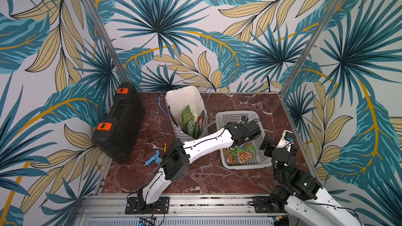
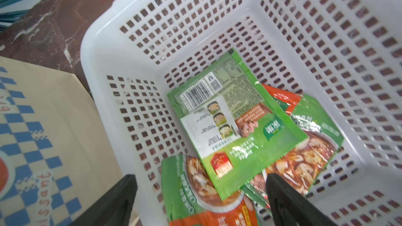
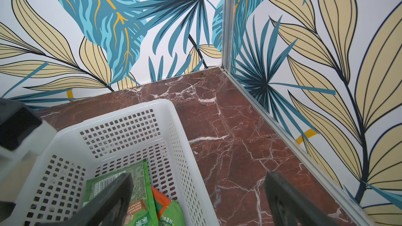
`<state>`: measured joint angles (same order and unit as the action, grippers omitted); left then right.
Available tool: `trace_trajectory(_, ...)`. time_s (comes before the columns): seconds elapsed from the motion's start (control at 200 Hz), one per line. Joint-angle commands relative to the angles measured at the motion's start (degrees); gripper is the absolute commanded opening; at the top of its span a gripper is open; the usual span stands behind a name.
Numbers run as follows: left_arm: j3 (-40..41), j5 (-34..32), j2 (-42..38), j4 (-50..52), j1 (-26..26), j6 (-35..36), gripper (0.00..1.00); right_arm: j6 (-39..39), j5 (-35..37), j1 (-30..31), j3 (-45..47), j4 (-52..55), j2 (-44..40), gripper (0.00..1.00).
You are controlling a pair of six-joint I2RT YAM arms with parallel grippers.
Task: Place the condiment packets inside the bag
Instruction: Pick up the condiment packet from the storage box.
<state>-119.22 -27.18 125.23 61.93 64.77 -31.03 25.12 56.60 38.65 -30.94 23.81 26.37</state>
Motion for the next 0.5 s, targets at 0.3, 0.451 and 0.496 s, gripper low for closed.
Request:
trace_trajectory(0.3,4.41,1.08,-7.62,8.10,3.59,-23.86,0.87,1.01,2.08,-0.15,0.62,-0.08,-0.19,1.00)
trace_trajectory(0.451,4.78,3.80,-7.42,9.76,3.46,-34.21,0.87,1.84,3.85,-0.07,0.69,1.47,-2.29,0.99)
trace_trajectory(0.496,4.70,4.63,-6.88,9.98,3.52,-36.51,0.86,1.86,4.12,-0.09,0.70,1.72,-2.99,1.00)
